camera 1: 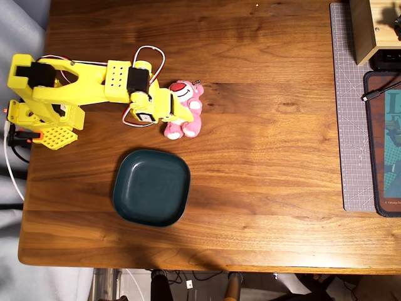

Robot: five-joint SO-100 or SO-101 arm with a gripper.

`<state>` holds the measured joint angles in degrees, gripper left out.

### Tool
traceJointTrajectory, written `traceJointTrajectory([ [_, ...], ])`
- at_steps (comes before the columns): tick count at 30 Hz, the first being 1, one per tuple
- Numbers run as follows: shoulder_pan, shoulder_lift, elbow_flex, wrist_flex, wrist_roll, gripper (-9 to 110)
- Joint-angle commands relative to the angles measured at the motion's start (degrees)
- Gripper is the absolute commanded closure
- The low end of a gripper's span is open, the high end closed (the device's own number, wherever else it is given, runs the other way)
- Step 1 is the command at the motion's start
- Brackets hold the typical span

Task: Grasp a strawberry bear and put it in the bin.

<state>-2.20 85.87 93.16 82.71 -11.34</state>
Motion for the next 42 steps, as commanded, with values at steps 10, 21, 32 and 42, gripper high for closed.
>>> traceJointTrajectory([
  [10,5.71,0.18,0.97,-2.55,1.49,58],
  [21,7.56,-2.2,2.55,-7.12,2.11,57],
  [32,3.78,-10.81,-2.99,-8.88,2.2,60],
  [42,4.31,-15.64,-6.94,-8.96,2.55,62],
])
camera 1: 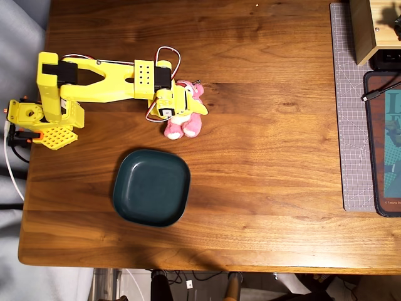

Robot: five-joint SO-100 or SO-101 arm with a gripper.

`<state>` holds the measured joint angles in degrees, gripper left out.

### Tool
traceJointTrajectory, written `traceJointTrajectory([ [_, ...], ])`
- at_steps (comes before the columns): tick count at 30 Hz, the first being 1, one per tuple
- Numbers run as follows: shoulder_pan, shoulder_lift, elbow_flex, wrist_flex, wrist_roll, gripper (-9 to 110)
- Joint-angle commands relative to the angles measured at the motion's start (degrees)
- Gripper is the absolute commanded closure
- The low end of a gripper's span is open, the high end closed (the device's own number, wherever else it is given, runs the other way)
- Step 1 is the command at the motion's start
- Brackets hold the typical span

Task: Grasp a strawberry bear and put it in the bin.

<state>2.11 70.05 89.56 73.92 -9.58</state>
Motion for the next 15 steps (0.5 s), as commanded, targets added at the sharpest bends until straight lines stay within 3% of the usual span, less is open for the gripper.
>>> traceJointTrajectory([
  [1,0.26,0.0,-3.34,-0.18,0.79,62],
  [10,2.9,-0.7,-2.99,0.18,0.88,64],
  [11,3.16,-0.7,-2.72,0.18,0.88,66],
  [15,3.25,-0.7,-1.85,0.09,0.88,95],
])
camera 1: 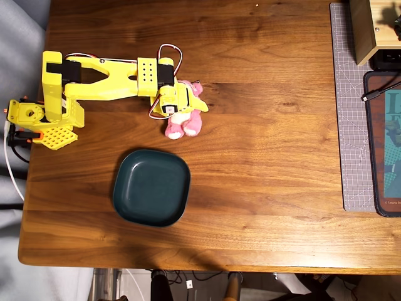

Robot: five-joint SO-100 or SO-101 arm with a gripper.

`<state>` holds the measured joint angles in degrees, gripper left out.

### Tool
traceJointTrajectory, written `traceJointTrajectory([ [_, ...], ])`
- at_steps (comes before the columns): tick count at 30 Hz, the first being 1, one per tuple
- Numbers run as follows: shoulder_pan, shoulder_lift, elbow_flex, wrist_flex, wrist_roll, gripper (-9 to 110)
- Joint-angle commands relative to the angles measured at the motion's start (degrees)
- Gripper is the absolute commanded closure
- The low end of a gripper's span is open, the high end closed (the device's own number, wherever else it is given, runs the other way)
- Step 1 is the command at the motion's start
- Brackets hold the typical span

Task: Grasp a strawberry bear and put it in the bin.

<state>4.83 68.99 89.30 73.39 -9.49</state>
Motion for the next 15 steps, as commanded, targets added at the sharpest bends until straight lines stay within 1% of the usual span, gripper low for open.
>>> traceJointTrajectory([
  [1,0.35,0.35,-1.58,0.53,0.79,98],
  [4,-0.18,0.35,-1.85,0.44,0.79,101],
  [9,-1.85,0.44,-3.78,1.05,0.97,102],
  [12,-2.9,0.7,-10.28,6.42,1.93,102],
  [15,-4.39,0.09,-20.74,12.66,2.99,102],
])
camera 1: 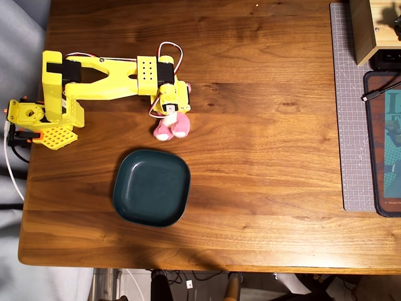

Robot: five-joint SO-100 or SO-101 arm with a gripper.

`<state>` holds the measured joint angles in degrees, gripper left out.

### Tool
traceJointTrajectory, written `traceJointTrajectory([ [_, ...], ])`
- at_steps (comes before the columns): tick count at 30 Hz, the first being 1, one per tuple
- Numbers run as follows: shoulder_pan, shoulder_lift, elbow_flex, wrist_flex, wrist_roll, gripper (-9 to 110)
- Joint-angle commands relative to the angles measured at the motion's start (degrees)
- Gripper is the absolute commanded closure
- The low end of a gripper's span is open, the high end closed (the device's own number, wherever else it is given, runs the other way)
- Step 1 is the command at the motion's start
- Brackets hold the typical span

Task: Grasp a strawberry bear and put it in the bin.

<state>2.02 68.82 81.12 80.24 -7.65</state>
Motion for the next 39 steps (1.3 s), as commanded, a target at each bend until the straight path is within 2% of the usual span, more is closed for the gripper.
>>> traceJointTrajectory([
  [1,-2.29,-0.44,-17.05,7.73,1.41,102],
  [6,-7.29,-11.51,-50.19,22.59,1.58,102],
  [16,-22.15,-18.19,-62.75,22.5,-0.44,101],
  [23,-29.27,-20.3,-62.84,22.5,-3.34,101],
  [39,-34.98,-14.15,-53.35,22.68,-5.8,101],
])
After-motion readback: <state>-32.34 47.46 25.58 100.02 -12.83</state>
